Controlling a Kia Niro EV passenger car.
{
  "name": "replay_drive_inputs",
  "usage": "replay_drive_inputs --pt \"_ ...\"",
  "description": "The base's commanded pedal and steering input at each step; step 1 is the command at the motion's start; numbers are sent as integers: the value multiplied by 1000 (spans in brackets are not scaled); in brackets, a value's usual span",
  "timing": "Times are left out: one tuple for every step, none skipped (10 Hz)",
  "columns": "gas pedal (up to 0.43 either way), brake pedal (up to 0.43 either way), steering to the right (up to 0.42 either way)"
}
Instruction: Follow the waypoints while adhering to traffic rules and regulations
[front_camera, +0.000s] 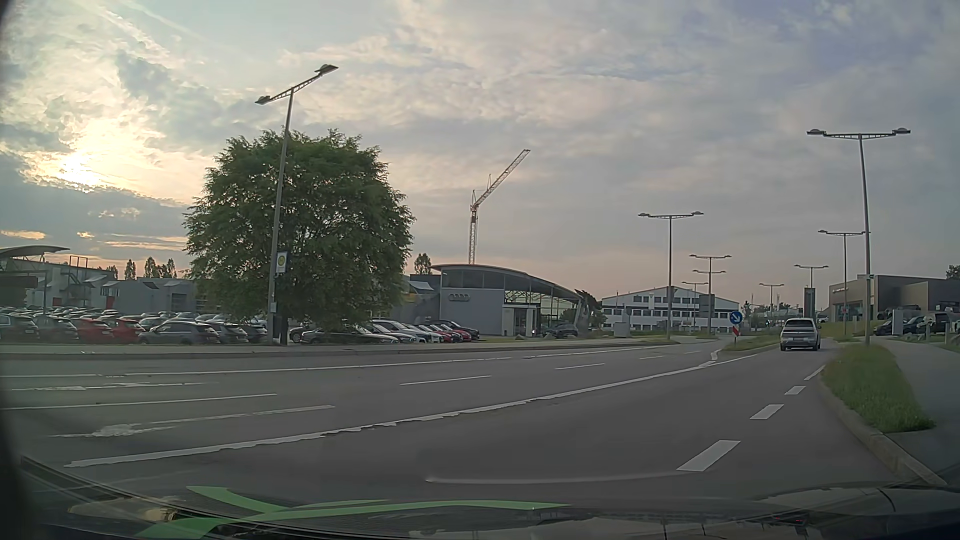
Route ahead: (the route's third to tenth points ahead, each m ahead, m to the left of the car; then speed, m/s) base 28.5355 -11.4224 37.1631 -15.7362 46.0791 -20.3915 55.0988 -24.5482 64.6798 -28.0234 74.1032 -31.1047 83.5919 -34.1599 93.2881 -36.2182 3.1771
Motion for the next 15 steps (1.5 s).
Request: replay_drive_inputs --pt "268 0 198" --pt "268 0 199" --pt "268 0 201" --pt "268 0 205" --pt "268 0 208" --pt "280 0 212" --pt "287 0 212" --pt "311 0 212" --pt "319 0 212" --pt "319 0 212" --pt "319 0 211" --pt "319 0 210" --pt "319 0 207" --pt "319 0 204" --pt "319 0 200"
